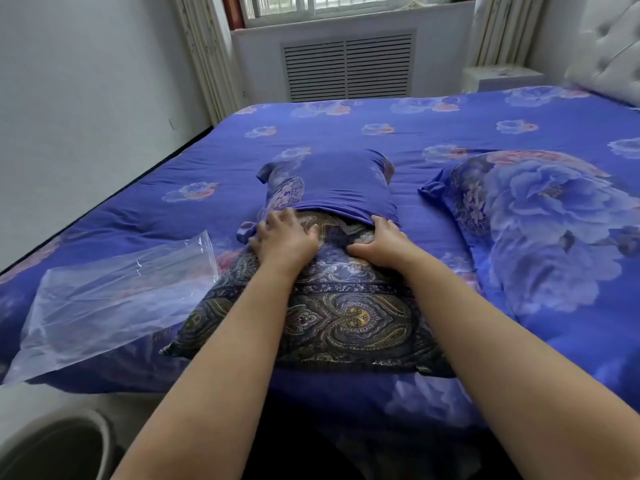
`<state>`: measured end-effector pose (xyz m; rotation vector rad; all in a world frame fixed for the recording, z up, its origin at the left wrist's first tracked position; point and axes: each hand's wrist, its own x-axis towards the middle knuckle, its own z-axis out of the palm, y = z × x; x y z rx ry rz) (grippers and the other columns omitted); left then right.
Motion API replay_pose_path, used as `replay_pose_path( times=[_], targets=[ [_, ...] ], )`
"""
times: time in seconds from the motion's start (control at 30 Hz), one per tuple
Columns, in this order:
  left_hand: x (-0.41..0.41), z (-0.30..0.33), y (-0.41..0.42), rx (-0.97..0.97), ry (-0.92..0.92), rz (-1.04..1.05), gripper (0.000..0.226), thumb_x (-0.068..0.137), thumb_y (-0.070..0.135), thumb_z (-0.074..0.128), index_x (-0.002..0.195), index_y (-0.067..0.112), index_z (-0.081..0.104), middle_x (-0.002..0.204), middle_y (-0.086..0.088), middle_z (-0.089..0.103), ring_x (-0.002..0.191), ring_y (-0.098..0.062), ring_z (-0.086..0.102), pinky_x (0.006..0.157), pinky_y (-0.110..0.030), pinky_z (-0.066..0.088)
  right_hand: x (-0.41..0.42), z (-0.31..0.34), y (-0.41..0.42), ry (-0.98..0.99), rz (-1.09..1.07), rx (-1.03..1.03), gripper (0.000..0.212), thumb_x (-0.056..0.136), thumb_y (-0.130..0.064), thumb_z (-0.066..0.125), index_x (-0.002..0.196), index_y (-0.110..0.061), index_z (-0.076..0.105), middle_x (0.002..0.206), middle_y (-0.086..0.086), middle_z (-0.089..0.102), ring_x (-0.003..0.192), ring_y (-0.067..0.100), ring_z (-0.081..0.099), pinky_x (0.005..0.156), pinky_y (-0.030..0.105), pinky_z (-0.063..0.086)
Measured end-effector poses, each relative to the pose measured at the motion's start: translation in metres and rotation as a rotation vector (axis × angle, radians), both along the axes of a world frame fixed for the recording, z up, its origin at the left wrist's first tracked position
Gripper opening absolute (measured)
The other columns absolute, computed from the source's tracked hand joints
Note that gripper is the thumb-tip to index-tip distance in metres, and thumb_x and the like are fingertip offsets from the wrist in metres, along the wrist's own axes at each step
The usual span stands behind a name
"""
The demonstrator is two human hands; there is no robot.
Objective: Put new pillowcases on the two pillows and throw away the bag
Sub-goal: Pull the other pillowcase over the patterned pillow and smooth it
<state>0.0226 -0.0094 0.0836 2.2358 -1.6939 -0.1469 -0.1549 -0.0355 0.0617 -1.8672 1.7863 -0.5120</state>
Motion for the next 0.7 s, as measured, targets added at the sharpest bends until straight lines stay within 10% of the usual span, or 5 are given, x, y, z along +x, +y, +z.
replay_pose_path(
  times=[0.13,0.43,0.57,0.7],
  targets=[
    [0.044,-0.008,-0.008,0.157,0.275,0.177,0.091,0.083,0.073,0.037,0.146,0.01,0.02,0.148,-0.018,0.029,0.133,-0.04,0.033,0.109,-0.051,0.028,0.002,-0.001,-0.001,0.036,-0.195,0.016,0.069,0.085,-0.044,0.054,0.141,-0.014,0.028,0.142,0.017,0.035,0.13,0.038,0.035,0.103,0.045,0.034],
    [0.039,-0.006,-0.003,0.018,0.512,0.04,0.049,0.09,0.04,0.053,0.12,0.002,0.051,0.12,-0.019,0.058,0.115,-0.035,0.053,0.09,-0.032,0.039,-0.008,0.053,-0.007,-0.224,-0.3,-0.36,0.042,0.091,-0.007,0.035,0.132,-0.01,0.043,0.107,0.018,0.06,0.095,0.035,0.055,0.067,0.033,0.037],
    [0.031,-0.023,0.013,0.195,0.26,0.01,0.066,0.086,0.06,0.045,0.123,0.005,0.046,0.123,-0.019,0.056,0.115,-0.036,0.053,0.091,-0.038,0.042,-0.01,0.056,-0.006,0.114,-0.096,-0.243,0.033,0.088,-0.033,0.05,0.116,-0.016,0.056,0.122,0.013,0.058,0.111,0.032,0.055,0.086,0.036,0.042],
    [0.01,-0.03,0.013,-0.262,-0.095,-0.058,0.05,0.084,0.043,0.058,0.116,0.008,0.042,0.12,-0.014,0.044,0.113,-0.034,0.044,0.087,-0.044,0.04,0.003,0.008,0.019,0.239,-0.001,-0.371,0.031,0.09,-0.027,0.051,0.118,-0.018,0.057,0.121,0.009,0.059,0.11,0.032,0.055,0.088,0.039,0.042]
  ],
)
